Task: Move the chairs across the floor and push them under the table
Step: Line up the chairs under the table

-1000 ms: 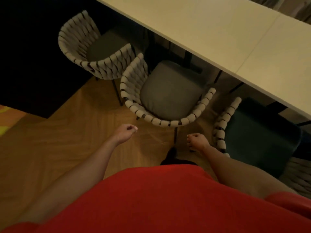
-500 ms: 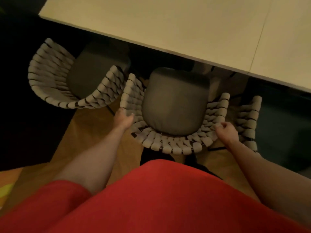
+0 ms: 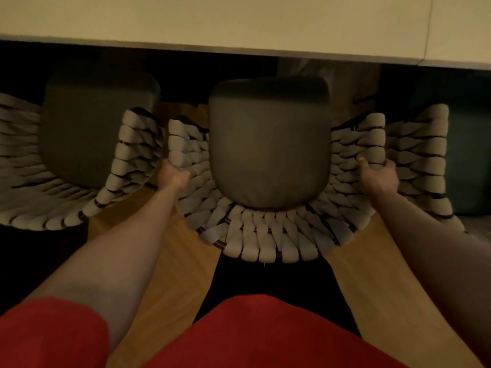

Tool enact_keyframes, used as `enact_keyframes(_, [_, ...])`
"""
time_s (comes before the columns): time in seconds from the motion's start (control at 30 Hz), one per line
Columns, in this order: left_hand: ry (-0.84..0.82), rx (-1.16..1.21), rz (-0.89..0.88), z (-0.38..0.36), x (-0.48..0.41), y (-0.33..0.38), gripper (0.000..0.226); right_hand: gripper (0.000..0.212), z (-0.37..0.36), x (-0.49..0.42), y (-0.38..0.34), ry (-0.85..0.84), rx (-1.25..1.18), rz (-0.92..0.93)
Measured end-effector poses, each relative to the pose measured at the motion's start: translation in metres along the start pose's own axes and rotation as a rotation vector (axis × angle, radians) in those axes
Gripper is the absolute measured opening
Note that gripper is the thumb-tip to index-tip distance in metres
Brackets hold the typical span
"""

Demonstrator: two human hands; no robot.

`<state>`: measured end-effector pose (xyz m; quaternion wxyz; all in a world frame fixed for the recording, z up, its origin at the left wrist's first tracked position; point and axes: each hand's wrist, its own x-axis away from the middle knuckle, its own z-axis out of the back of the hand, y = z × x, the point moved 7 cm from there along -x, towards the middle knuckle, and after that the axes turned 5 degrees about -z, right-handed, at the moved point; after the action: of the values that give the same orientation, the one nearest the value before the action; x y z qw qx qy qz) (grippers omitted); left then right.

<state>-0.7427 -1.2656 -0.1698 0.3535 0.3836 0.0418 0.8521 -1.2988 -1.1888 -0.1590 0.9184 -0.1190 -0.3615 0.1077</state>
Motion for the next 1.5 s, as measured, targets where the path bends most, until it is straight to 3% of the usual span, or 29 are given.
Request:
enact_keyframes(0.17, [0.093,-0.051,0.122,0.005,-0.028,0.005,0.054,0.068,-0.001,-0.021,-0.002,0.022,0.001,-0.063])
enact_keyframes(0.37, [0.196,0.016,0.019,0.031,-0.011,0.045,0.042,0.061,0.022,-0.008,-0.023,0.049,-0.117,-0.065])
enact_keyframes(0.53, [0.110,0.048,-0.121,0.045,-0.047,0.093,0.038,0.063,0.026,-0.014,-0.057,0.030,-0.143,-0.067])
enact_keyframes(0.67, [0.027,-0.057,-0.185,0.042,-0.089,0.119,0.046,0.061,0.012,-0.032,-0.067,-0.037,-0.116,-0.099])
enact_keyframes(0.93, [0.002,-0.126,-0.315,0.040,-0.116,0.136,0.058,0.053,-0.002,-0.035,-0.089,-0.061,-0.061,-0.048])
enact_keyframes(1.03, [-0.021,-0.136,-0.463,0.032,-0.091,0.130,0.077,0.050,0.002,-0.012,-0.087,0.032,0.139,0.178])
enact_keyframes(1.17, [0.001,-0.372,-0.621,0.018,-0.043,0.102,0.111,0.071,-0.007,0.032,-0.058,0.033,0.402,0.444])
enact_keyframes(1.27, [-0.021,-0.557,-0.773,0.006,-0.005,0.085,0.092,0.050,-0.019,0.066,-0.035,0.065,0.625,0.597])
enact_keyframes(1.33, [-0.126,-0.631,-0.895,-0.012,0.023,0.073,0.079,0.039,-0.028,0.086,-0.031,0.087,0.860,0.748])
enact_keyframes(1.4, [-0.318,-0.704,-0.977,-0.036,0.058,0.060,0.077,0.046,-0.048,0.105,-0.024,-0.102,1.097,0.847])
enact_keyframes(1.5, [-0.514,-1.013,-1.007,-0.069,0.082,0.045,0.108,0.074,-0.081,0.126,-0.007,-0.430,1.282,0.863])
